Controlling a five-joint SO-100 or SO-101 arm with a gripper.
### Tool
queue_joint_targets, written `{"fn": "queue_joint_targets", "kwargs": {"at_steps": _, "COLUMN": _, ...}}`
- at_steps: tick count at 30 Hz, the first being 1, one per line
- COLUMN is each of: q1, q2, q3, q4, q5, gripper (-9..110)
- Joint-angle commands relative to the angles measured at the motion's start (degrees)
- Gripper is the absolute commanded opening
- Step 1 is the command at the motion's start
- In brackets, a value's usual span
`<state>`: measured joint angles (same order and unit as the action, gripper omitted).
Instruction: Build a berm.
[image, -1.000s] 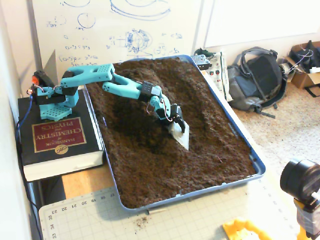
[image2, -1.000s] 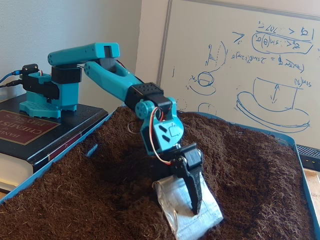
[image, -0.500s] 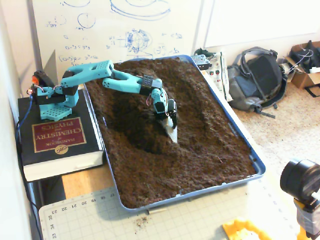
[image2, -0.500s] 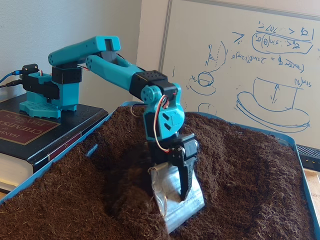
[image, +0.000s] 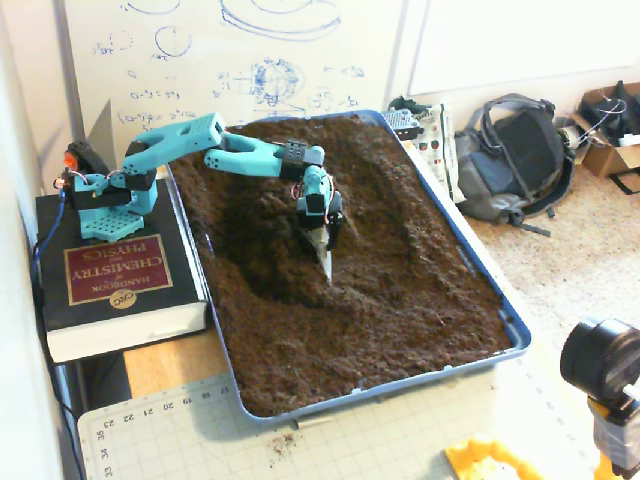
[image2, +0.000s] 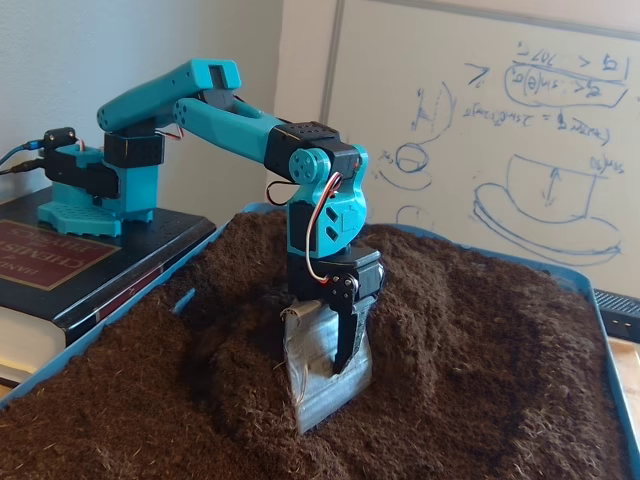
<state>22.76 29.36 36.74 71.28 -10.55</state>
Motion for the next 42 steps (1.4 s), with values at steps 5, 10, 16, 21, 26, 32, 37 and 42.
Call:
{"fn": "queue_joint_targets", "kwargs": {"at_steps": 5, "q1": -2.8, "q2": 17.5, "q3": -1.3, "q4": -2.4, "q5": 6.2, "gripper": 0}}
{"fn": "queue_joint_targets", "kwargs": {"at_steps": 10, "q1": -4.4, "q2": 27.8, "q3": 0.1, "q4": -19.0, "q5": 15.0, "gripper": 0}}
{"fn": "queue_joint_targets", "kwargs": {"at_steps": 16, "q1": -9.7, "q2": 35.2, "q3": 5.8, "q4": -23.3, "q5": 17.8, "gripper": 0}}
{"fn": "queue_joint_targets", "kwargs": {"at_steps": 21, "q1": -13.4, "q2": 44.6, "q3": 15.2, "q4": -11.8, "q5": 17.4, "gripper": 0}}
{"fn": "queue_joint_targets", "kwargs": {"at_steps": 26, "q1": -16.9, "q2": 53.2, "q3": 24.3, "q4": 1.7, "q5": 11.5, "gripper": 0}}
{"fn": "queue_joint_targets", "kwargs": {"at_steps": 32, "q1": -20.0, "q2": 62.4, "q3": 38.5, "q4": 15.7, "q5": 4.3, "gripper": 0}}
{"fn": "queue_joint_targets", "kwargs": {"at_steps": 37, "q1": -23.6, "q2": 67.5, "q3": 50.7, "q4": 19.4, "q5": 4.6, "gripper": 0}}
{"fn": "queue_joint_targets", "kwargs": {"at_steps": 42, "q1": -27.5, "q2": 70.5, "q3": 59.2, "q4": 19.3, "q5": 6.5, "gripper": 0}}
